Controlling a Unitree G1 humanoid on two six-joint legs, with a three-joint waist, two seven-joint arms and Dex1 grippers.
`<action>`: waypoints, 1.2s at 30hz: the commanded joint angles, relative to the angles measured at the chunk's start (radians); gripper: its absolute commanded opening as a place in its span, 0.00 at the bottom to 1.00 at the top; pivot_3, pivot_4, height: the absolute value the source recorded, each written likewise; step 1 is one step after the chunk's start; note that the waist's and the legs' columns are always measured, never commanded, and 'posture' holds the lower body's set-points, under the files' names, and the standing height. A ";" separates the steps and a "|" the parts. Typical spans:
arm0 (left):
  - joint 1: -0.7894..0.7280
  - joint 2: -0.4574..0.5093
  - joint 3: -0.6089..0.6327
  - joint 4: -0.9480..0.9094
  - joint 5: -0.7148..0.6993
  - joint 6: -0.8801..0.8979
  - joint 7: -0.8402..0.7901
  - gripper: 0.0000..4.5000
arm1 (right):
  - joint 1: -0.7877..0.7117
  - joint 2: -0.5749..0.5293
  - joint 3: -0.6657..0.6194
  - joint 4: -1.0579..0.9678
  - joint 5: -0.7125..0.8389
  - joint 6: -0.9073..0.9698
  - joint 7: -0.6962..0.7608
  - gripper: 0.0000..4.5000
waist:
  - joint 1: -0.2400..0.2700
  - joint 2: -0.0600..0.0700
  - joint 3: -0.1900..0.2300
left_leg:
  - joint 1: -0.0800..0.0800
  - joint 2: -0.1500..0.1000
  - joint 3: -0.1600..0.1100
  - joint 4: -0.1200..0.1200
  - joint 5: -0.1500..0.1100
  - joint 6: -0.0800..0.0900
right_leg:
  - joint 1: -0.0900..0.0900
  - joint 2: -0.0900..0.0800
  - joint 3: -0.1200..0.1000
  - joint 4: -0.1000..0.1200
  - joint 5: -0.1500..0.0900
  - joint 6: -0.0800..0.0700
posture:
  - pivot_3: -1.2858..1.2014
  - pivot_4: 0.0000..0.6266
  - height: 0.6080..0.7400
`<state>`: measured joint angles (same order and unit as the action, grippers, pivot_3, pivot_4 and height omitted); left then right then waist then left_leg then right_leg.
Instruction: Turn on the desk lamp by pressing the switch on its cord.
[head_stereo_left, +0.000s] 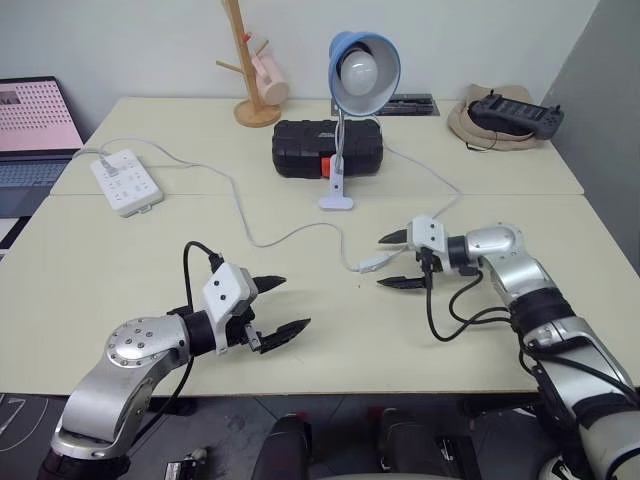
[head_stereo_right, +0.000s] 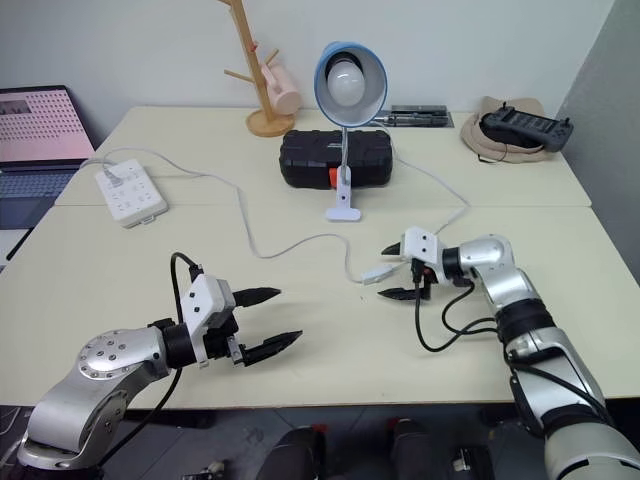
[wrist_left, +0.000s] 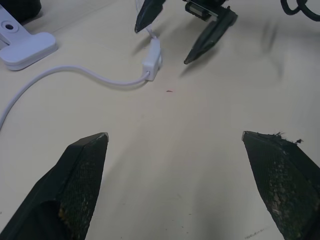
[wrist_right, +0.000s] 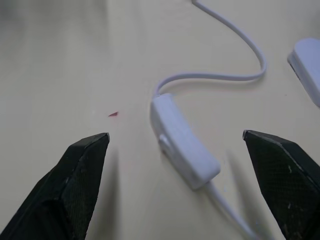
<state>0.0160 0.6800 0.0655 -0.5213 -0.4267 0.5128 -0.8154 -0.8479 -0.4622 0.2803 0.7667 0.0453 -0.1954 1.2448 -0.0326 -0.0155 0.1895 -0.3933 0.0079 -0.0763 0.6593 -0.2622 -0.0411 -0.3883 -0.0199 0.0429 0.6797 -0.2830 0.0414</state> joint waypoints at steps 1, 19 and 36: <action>-0.034 -0.008 0.020 -0.022 -0.015 0.009 0.034 0.99 | -0.065 0.007 -0.008 0.113 -0.030 -0.058 0.028 1.00 | 0.003 0.000 0.000 | 0.000 0.000 0.000 0.000 0.000 0.000 | 0.000 0.000 -0.001 0.000 0.000 0.000 | 0.52 0.24 1.00; -0.116 -0.028 -0.021 0.045 0.003 0.007 0.055 1.00 | -0.145 0.039 -0.075 0.264 -0.025 -0.036 0.125 0.23 | 0.000 0.001 0.000 | 0.000 0.000 0.001 0.000 0.000 0.000 | 0.000 0.000 0.000 0.001 0.000 0.000 | 0.52 0.24 1.00; -0.328 -0.181 0.096 0.133 -0.344 0.454 0.227 1.00 | 0.013 -0.017 -0.323 -0.331 0.274 0.760 -0.033 0.08 | 0.001 0.001 0.001 | -0.001 0.000 -0.002 0.001 0.000 0.000 | 0.000 0.000 -0.001 0.001 0.000 0.000 | 0.52 0.24 1.00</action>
<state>-0.2375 0.5658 0.0801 -0.3844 -0.5861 0.8069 -0.6623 -0.8706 -0.4605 0.0565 0.6314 0.1907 0.3101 1.2956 -0.0316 -0.0146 0.1900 -0.3943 0.0076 -0.0781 0.6604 -0.2622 -0.0412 -0.3882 -0.0200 0.0417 0.6807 -0.2826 0.0411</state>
